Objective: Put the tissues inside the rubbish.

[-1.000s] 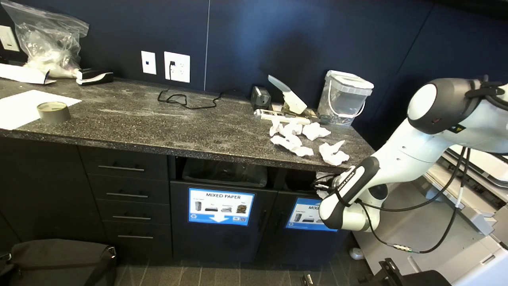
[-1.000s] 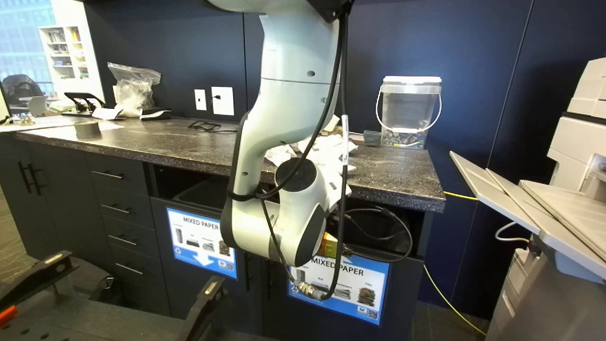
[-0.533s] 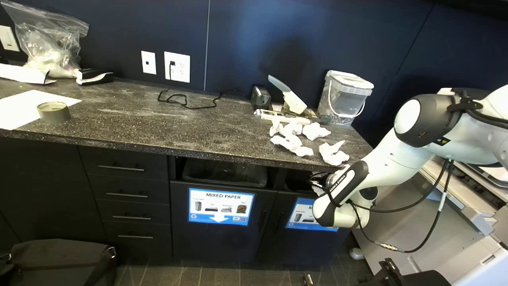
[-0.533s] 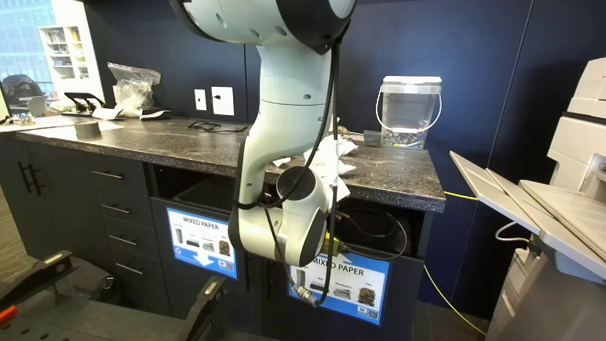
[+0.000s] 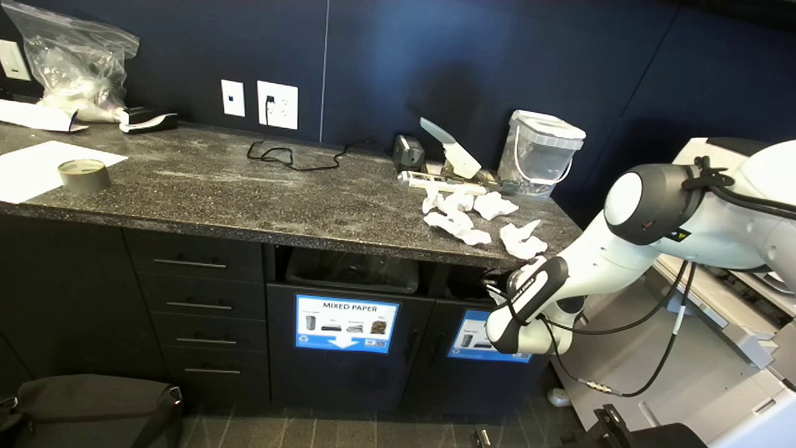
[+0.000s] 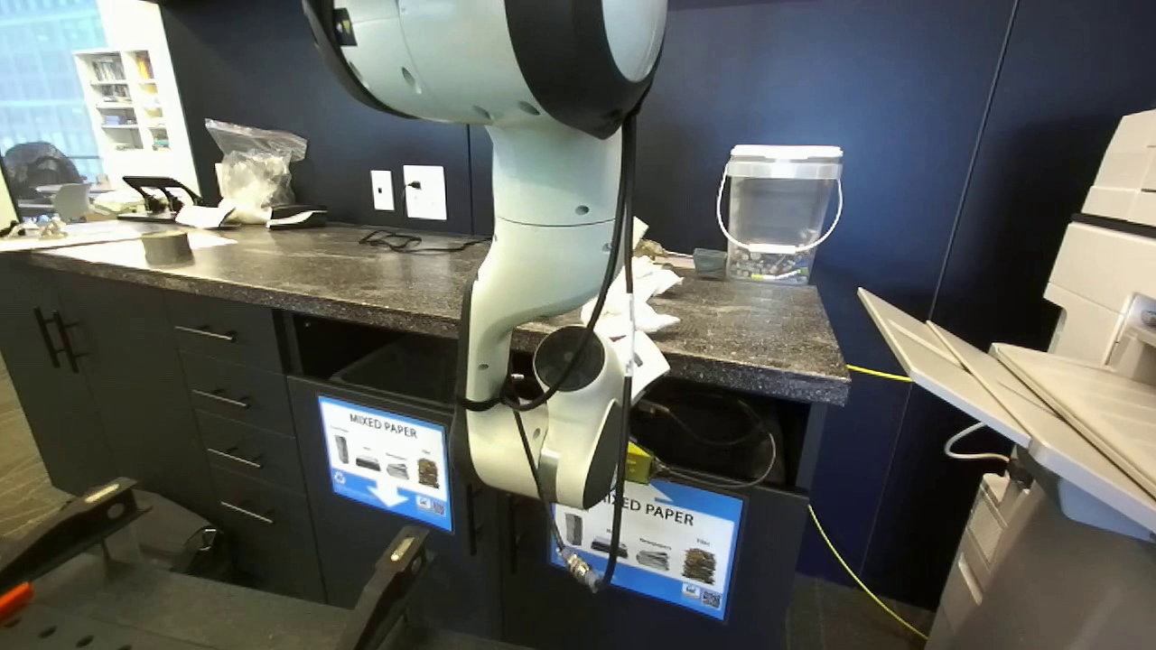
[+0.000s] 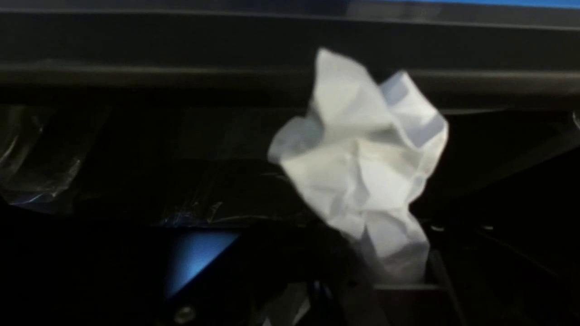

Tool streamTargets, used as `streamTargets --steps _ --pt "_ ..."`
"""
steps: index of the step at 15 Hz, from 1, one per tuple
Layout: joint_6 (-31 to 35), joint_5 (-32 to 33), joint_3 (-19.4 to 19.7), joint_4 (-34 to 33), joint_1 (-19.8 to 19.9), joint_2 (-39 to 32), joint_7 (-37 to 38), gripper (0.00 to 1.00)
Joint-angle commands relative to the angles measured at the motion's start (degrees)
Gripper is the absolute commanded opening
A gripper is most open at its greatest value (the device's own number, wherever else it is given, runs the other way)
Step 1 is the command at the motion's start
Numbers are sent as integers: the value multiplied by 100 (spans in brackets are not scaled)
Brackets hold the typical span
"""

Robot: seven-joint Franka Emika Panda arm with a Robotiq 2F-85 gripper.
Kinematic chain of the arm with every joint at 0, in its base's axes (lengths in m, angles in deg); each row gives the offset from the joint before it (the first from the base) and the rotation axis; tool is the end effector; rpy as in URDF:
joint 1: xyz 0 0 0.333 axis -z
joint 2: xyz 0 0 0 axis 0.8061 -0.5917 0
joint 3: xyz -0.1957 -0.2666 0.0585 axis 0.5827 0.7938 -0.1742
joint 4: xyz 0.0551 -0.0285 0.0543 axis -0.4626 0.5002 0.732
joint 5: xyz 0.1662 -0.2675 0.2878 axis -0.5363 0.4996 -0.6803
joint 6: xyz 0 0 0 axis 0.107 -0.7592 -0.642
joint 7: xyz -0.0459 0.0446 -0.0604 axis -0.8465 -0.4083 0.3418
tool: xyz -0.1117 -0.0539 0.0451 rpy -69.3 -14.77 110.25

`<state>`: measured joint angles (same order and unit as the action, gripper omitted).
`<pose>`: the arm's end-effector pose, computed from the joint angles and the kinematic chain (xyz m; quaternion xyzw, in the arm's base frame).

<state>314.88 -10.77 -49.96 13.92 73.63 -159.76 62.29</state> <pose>0.6197 -0.1616 -0.0976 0.8901 -0.0315 0.4541 0.0213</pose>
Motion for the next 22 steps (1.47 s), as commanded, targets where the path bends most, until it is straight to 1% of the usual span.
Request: streamTargets --steps 1,2,3,4,6,9,10,11,12,15,18,21,22 --pt "-96 55 125 -391 -119 -193 269 12" --pt "-95 83 143 -375 -135 -178 255 38" --pt "-122 71 170 -365 -167 -164 221 37" --pt "-142 80 177 -355 -181 -156 214 40" --pt "-208 103 207 -340 -206 -139 206 54" --pt "-264 72 249 -287 -256 -117 184 78" --pt "-303 40 289 -222 -294 -83 151 84" --pt "-432 -143 383 -104 -399 -12 62 92" --pt "-404 -43 396 -25 -391 24 71 99" --pt "-481 -110 540 164 -525 123 -8 100" --pt "-342 -326 643 340 -645 191 -82 100" --pt "-198 -556 713 708 -776 371 -118 100" --pt "-101 -764 752 906 -866 467 -152 100"
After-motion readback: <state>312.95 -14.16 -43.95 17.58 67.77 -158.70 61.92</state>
